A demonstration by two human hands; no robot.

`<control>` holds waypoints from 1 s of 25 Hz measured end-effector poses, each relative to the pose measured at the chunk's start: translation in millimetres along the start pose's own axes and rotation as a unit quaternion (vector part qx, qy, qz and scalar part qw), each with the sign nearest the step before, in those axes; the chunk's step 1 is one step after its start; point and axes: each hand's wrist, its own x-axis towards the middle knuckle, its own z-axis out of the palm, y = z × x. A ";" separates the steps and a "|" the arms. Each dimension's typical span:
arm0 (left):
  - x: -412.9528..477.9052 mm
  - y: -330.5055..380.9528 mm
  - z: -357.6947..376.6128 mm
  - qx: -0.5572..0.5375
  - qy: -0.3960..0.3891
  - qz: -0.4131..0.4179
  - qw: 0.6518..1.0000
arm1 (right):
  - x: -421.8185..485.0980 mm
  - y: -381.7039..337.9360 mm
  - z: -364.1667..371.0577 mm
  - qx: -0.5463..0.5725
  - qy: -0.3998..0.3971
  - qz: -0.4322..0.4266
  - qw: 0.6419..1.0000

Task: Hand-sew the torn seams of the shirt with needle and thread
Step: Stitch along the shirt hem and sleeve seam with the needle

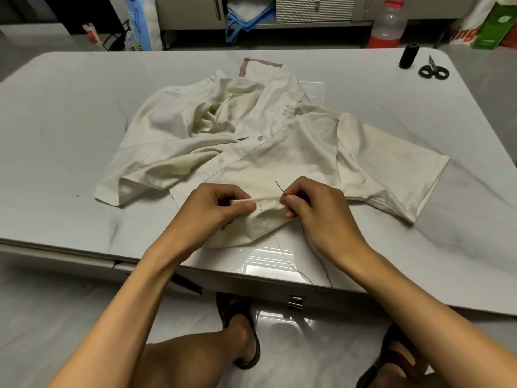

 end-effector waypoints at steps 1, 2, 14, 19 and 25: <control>-0.1 0.7 -0.4 -0.004 -0.004 0.001 1.000 | 0.2 0.4 0.1 -0.002 0.002 -0.003 1.000; -0.1 1.0 -1.0 -0.008 -0.006 0.001 1.000 | 0.2 0.8 0.3 -0.007 0.005 -0.010 1.000; 0.6 -2.1 -2.6 -0.019 0.007 0.002 1.000 | -12.6 -10.4 2.1 -0.088 0.082 -0.148 0.982; 0.6 -1.6 -1.6 -0.039 0.001 0.005 0.999 | -21.9 -17.7 7.6 -0.084 -0.039 -0.090 0.992; 0.5 -0.7 -0.6 -0.043 -0.002 0.012 0.999 | -19.5 -19.9 8.7 -0.071 -0.047 -0.065 0.994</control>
